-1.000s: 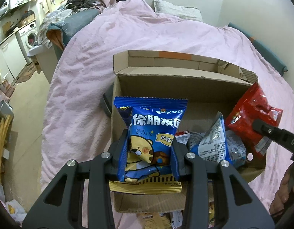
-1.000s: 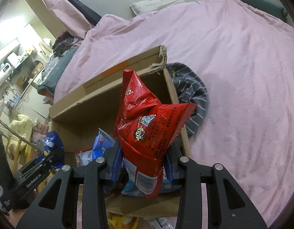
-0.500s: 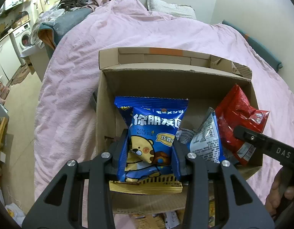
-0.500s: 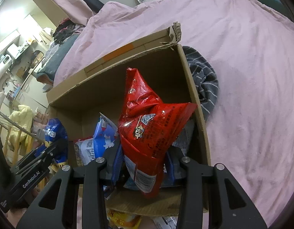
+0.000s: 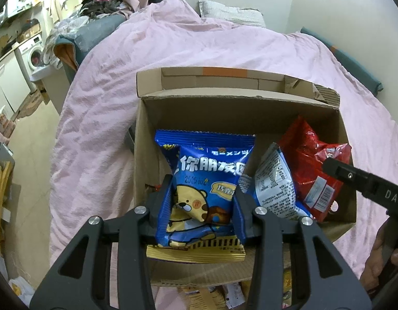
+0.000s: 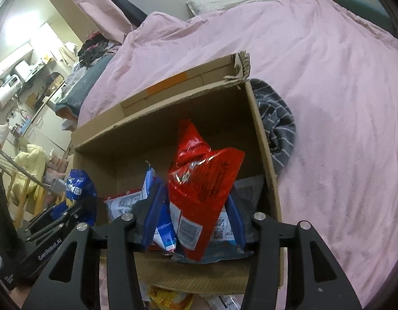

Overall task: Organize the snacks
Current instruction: 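Open both tools to release the bags inside the box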

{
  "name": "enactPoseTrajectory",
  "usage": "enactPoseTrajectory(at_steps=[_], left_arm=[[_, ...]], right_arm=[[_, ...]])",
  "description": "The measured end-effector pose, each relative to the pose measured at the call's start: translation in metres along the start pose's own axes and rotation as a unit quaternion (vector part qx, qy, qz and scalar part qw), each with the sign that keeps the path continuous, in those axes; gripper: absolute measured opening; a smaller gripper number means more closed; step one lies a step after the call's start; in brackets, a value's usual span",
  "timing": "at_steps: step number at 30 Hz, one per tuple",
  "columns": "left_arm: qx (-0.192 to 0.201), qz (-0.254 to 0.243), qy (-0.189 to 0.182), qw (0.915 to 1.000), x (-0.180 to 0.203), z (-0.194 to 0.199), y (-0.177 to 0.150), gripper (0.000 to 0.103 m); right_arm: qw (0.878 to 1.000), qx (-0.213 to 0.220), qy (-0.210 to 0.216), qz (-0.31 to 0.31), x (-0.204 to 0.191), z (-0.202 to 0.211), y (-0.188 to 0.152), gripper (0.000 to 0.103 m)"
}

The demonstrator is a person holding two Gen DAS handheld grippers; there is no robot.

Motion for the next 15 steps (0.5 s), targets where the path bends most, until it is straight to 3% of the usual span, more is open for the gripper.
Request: enactPoseTrajectory(at_steps=[2,7,12,15], left_arm=[[0.008,0.0,0.003,1.0,0.0,0.003,0.002,0.056],[0.031,0.001,0.004,0.9995,-0.002,0.013,0.008,0.082],[0.042,0.007,0.004,0.9991,-0.005,0.017,0.012,0.085],[0.039,0.012,0.007,0.9991,-0.008,0.015,0.011,0.085]], right_arm=[[1.0,0.009,-0.001,0.001,0.0,0.004,0.003,0.052],[0.999,0.048,-0.009,0.008,-0.001,0.02,0.015,0.068],[0.996,0.086,-0.017,0.017,-0.002,0.036,0.024,0.086],[0.996,0.085,-0.017,0.01,0.001,0.034,0.026,0.09]])
Point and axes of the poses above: each gripper's, at about its wrist camera, not at the fingertips, and z roughly against the way its jaws point, x to its right, y to its top, the point moved 9 cm from there along -z, roughly the way its jaws point, and after that the axes turned 1 degree about y, right-handed, at the moved point
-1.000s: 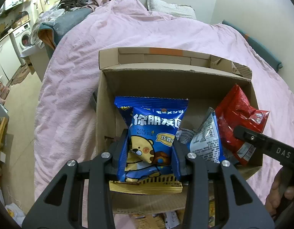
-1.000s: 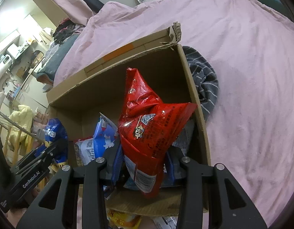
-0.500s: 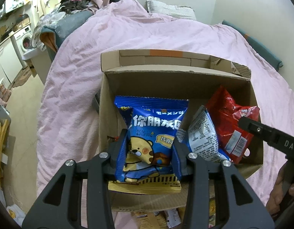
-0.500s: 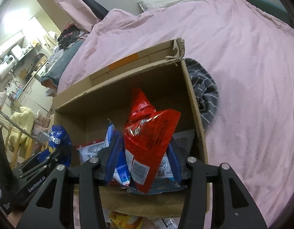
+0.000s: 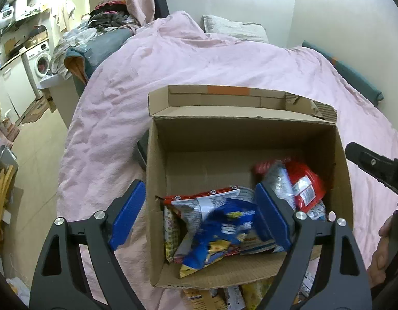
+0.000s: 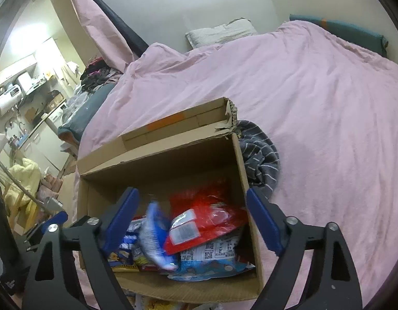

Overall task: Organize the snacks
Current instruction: 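Open both tools to release the bags inside the box, then withdraw both tools from the box toward the remaining snacks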

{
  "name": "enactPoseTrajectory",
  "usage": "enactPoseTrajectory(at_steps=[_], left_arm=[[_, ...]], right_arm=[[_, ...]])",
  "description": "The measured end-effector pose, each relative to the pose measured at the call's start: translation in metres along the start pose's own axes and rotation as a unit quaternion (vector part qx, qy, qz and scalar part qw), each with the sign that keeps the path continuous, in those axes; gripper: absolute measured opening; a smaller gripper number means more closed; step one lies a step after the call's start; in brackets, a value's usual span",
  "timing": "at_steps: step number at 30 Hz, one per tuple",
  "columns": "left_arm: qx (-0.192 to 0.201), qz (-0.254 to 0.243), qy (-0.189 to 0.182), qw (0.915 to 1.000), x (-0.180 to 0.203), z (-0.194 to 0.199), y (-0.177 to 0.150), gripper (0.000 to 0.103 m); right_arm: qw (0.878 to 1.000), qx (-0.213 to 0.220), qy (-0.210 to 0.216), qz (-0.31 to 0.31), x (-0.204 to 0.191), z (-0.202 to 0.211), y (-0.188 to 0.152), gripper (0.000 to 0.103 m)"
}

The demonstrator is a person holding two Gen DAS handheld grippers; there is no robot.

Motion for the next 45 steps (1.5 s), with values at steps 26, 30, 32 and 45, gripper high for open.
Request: enactPoseTrajectory(at_steps=[26,30,32,45], left_arm=[[0.058,0.054,0.031,0.9964,-0.045,0.053,0.003,0.102],[0.044,0.054,0.023,0.9973,-0.043,0.057,-0.008,0.102],[0.036,0.042,0.023,0.9982,-0.04,0.059,-0.014,0.102],[-0.011,0.03,0.005,0.9995,-0.032,0.071,-0.055,0.102]], right_arm=[[1.0,-0.002,0.012,0.008,-0.015,0.042,-0.022,0.09],[1.0,-0.01,0.012,0.0,-0.012,0.05,-0.033,0.09],[1.0,-0.013,0.011,-0.003,-0.01,0.053,-0.037,0.09],[0.998,-0.049,0.005,-0.031,-0.001,0.073,-0.074,0.09]])
Point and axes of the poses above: each gripper's, at about its wrist camera, not at the fingertips, and z roughly against the way its jaws point, x to its right, y to its top, the point moved 9 cm from there along -z, roughly the way its jaws point, and after that the axes turned 1 degree about y, right-handed, at the moved point
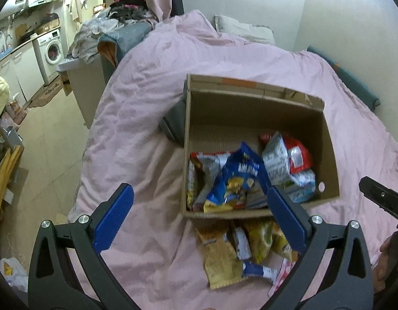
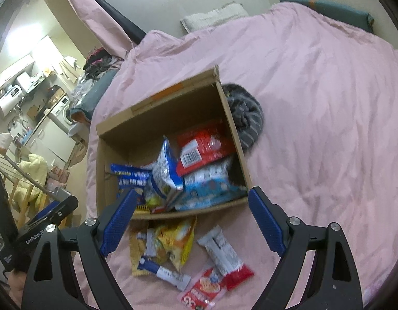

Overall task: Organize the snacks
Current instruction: 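Withdraw both tools from the box toward the remaining snacks, then grasp a tan snack bar with the left tool while the right tool grasps a white-red bar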

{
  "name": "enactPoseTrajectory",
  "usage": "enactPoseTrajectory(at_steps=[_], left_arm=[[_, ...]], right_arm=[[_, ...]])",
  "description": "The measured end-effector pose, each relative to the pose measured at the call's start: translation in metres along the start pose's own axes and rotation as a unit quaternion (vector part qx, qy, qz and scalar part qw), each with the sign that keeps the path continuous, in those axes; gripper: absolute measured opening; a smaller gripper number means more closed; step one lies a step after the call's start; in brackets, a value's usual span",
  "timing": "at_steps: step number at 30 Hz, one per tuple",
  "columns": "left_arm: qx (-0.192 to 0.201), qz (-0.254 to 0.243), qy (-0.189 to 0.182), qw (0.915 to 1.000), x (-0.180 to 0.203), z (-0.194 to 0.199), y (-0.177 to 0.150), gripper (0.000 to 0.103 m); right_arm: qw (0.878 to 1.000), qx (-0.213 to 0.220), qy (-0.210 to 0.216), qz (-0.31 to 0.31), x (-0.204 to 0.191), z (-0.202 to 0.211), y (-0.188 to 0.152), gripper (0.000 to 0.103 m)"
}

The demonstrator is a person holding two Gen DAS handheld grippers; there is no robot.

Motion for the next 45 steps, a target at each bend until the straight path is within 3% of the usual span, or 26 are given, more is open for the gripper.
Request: enactPoseTrajectory(at_steps=[9,13,14,16,21,25,29,30,31,38,42,45], left_arm=[[-0.071,0.021,-0.006,0.9972,-0.011,-0.014,-0.037,0.102],[-0.133,0.038,-0.02,0.9902,-0.01,-0.035,-0.066,0.101],[-0.147,0.05,-0.02,0.9877,-0.011,-0.041,-0.073,0.098],[-0.176,0.07,-0.024,0.9815,-0.01,-0.054,-0.086,0.082],[-0.221,0.086,-0.036,0.9708,0.01,-0.088,-0.105,0.07],[-0.238,0.066,-0.02,0.9688,0.018,-0.108,-0.114,0.053],[-0.255,0.054,-0.015,0.9654,0.021,-0.115,-0.125,0.048],[-0.256,0.045,-0.014,0.9655,0.022,-0.115,-0.126,0.035],[-0.258,0.034,-0.012,0.9654,0.024,-0.115,-0.128,0.031],[-0.253,0.011,0.018,0.9672,0.017,-0.102,-0.127,0.026],[-0.262,0.017,0.025,0.9646,0.002,-0.098,-0.129,0.026],[-0.258,0.016,0.03,0.9656,-0.003,-0.093,-0.125,0.026]], right_arm=[[0.997,-0.062,-0.006,-0.052,0.027,-0.009,-0.04,0.09],[0.995,-0.081,-0.012,-0.063,0.038,-0.014,-0.05,0.09],[0.994,-0.084,-0.01,-0.069,0.041,-0.014,-0.052,0.09],[0.993,-0.086,-0.008,-0.077,0.046,-0.013,-0.053,0.09],[0.993,-0.087,-0.013,-0.081,0.054,-0.01,-0.055,0.09],[0.992,-0.085,-0.015,-0.09,0.06,-0.007,-0.054,0.09],[0.991,-0.087,-0.018,-0.095,0.067,-0.007,-0.055,0.09],[0.991,-0.089,-0.018,-0.097,0.068,-0.008,-0.055,0.09],[0.991,-0.093,-0.018,-0.099,0.068,-0.009,-0.056,0.09],[0.984,-0.154,-0.058,-0.071,0.073,-0.036,-0.075,0.09],[0.976,-0.202,-0.084,-0.02,0.064,-0.061,-0.091,0.09],[0.971,-0.212,-0.102,0.039,0.049,-0.076,-0.094,0.089]])
Point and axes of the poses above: each gripper's, at about its wrist camera, not at the fingertips, and z roughly against the way its jaws point, x to its right, y to its top, the point moved 9 cm from there along -z, roughly the way its jaws point, and after that the axes turned 1 degree about y, right-handed, at the moved point
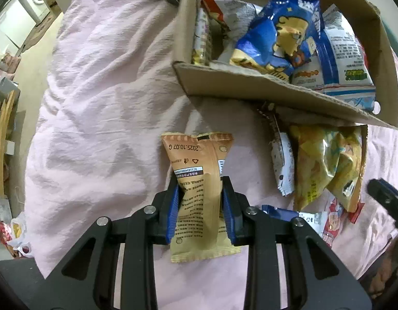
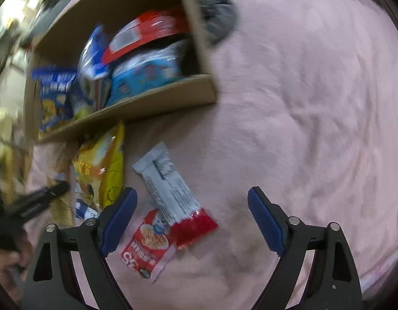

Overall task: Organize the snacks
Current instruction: 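Grasp a tan snack bar with the left tool while the right tool grasps a white-red bar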

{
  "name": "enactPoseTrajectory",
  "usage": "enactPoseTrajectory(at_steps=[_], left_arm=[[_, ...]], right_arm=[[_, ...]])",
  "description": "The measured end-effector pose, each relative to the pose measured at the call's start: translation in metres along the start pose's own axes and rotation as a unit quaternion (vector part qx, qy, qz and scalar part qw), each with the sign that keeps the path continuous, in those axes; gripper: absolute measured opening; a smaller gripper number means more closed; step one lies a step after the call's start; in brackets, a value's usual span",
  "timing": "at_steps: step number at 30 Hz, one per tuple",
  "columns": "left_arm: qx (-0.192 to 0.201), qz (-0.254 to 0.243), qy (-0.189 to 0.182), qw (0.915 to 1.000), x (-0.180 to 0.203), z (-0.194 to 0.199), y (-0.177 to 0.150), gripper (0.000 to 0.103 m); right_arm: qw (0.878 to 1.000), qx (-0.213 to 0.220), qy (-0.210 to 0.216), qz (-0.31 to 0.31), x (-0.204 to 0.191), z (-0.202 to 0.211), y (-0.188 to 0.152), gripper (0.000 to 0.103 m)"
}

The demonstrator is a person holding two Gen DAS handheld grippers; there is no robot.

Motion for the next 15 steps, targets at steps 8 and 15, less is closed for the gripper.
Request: enactPoseTrajectory(at_steps=[8,15], left_arm=[[0.035,0.007,-0.001,0.9994,-0.027,0.036,0.004,0.026],[0.048,0.001,-0.011,0.9988,-0.02,0.048,0.008,0.026]], right_arm=[[0.997,-0.057,-0.026,0.047,-0.018,-0.038,-0.007,0.076],[0.998,-0.05,-0.019,0.04,-0.012,-0.033,-0.007,0.034]])
Point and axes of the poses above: each gripper's, at about its wrist camera, not at the fingertips, and z roughly against the way its jaws point, x to its right, y to its top, the point moved 9 cm from there along -z, roughly the way its jaws point, and after that the axes turned 1 degree about y, right-handed, at the moved point
